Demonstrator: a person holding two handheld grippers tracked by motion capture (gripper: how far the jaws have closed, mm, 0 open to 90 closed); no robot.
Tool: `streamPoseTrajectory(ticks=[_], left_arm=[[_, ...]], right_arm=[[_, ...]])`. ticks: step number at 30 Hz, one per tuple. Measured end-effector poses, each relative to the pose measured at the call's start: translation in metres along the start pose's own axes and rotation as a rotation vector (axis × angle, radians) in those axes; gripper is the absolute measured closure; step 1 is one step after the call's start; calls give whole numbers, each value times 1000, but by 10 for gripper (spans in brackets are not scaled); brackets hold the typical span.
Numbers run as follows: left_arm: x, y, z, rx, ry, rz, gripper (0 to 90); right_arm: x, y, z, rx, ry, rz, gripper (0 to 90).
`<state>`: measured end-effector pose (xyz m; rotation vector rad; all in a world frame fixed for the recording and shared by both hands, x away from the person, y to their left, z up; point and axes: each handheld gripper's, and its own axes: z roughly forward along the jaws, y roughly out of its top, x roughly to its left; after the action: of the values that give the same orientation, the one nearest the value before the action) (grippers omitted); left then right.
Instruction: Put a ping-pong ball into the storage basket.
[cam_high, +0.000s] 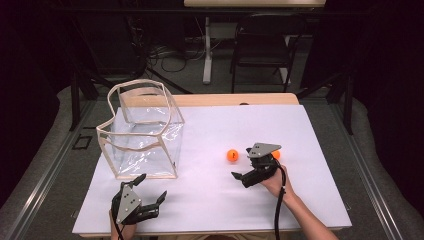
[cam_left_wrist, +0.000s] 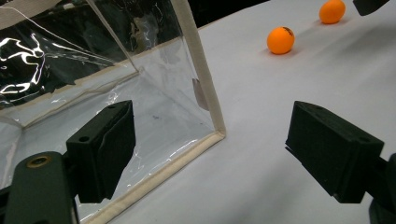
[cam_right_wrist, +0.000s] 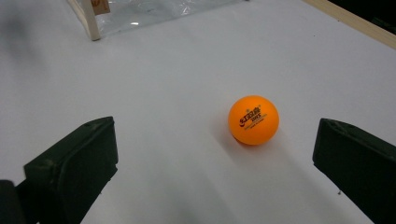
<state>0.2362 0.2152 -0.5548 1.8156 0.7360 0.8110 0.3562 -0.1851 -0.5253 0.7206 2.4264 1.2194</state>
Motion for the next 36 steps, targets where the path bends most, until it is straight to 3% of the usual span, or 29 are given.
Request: streamPoseTrajectory(ticks=[36], left_arm=[[-1, 0, 1, 2, -7, 5, 156]], right_arm=[[-21, 6, 40, 72, -23, 36, 0]])
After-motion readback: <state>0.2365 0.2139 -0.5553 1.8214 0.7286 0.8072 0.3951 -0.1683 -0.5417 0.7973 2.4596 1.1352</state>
